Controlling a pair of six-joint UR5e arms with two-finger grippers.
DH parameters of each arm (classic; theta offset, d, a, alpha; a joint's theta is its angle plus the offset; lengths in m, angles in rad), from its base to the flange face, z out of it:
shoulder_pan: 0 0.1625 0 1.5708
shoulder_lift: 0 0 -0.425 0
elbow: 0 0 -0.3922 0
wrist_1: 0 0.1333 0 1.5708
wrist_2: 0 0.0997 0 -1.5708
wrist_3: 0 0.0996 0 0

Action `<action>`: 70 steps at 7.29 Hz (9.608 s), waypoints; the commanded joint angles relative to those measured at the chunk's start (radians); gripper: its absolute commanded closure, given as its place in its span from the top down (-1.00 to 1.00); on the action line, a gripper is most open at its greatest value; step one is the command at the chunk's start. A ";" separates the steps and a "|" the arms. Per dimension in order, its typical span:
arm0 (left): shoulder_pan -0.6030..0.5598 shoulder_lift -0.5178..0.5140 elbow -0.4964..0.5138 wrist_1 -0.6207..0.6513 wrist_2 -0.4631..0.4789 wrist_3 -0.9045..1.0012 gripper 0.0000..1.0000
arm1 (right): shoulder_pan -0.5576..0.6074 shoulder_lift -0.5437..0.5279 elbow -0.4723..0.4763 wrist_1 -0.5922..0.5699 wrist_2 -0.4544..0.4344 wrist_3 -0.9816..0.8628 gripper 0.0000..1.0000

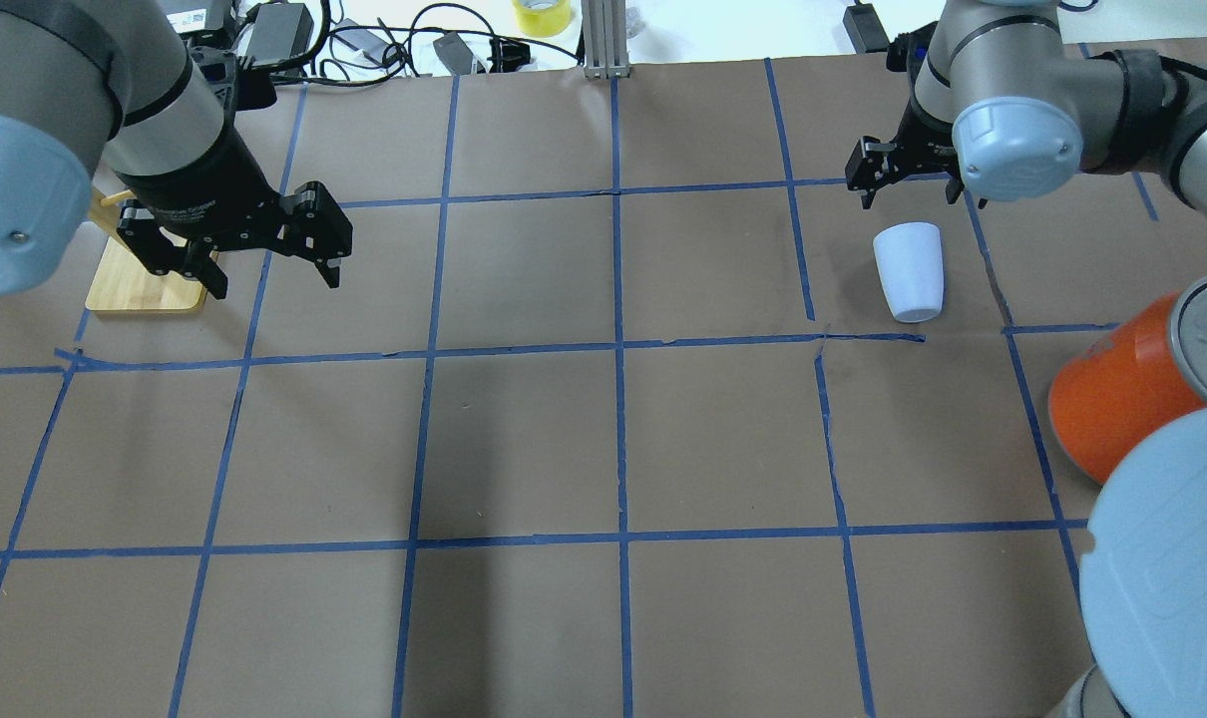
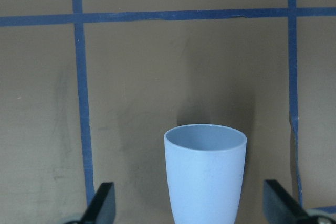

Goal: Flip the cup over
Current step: 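Lower the open right gripper down around the white cup, then close the right gripper on the cup and lift it, then carry the held cup with the right gripper toward the table center, then tip the cup onto its side and open the right gripper, then withdraw the right gripper while the left gripper reaches to the lying cup, then close the left gripper on the rim of the lying cup, then lift the cup with the left gripper toward the wooden board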

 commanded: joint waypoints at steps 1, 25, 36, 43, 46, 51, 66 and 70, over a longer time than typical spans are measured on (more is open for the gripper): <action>0.000 0.000 0.000 0.001 -0.001 0.000 1.00 | -0.028 0.051 0.017 -0.050 0.007 -0.052 0.98; -0.008 -0.009 0.002 0.013 -0.003 0.000 1.00 | 0.567 0.169 0.014 -0.335 0.126 -0.603 -0.74; -0.006 -0.008 0.002 0.019 -0.006 0.000 1.00 | 0.568 0.177 0.010 -0.327 0.158 -0.870 0.74; -0.003 -0.014 0.000 -0.011 -0.004 0.000 1.00 | 0.434 -0.014 0.002 -0.020 0.205 -0.828 1.00; 0.001 -0.038 -0.034 0.039 -0.044 -0.005 1.00 | 0.289 -0.284 0.005 0.326 0.200 -0.704 1.00; -0.003 -0.324 -0.117 0.404 -0.308 -0.008 1.00 | 0.216 -0.498 0.010 0.468 0.100 -0.259 1.00; -0.112 -0.525 -0.043 0.644 -0.528 -0.234 -1.00 | 0.036 -0.543 0.013 0.478 0.117 -0.095 1.00; -0.135 -0.462 -0.015 0.639 -0.260 -0.278 -1.00 | 0.036 -0.547 0.017 0.480 0.134 -0.097 1.00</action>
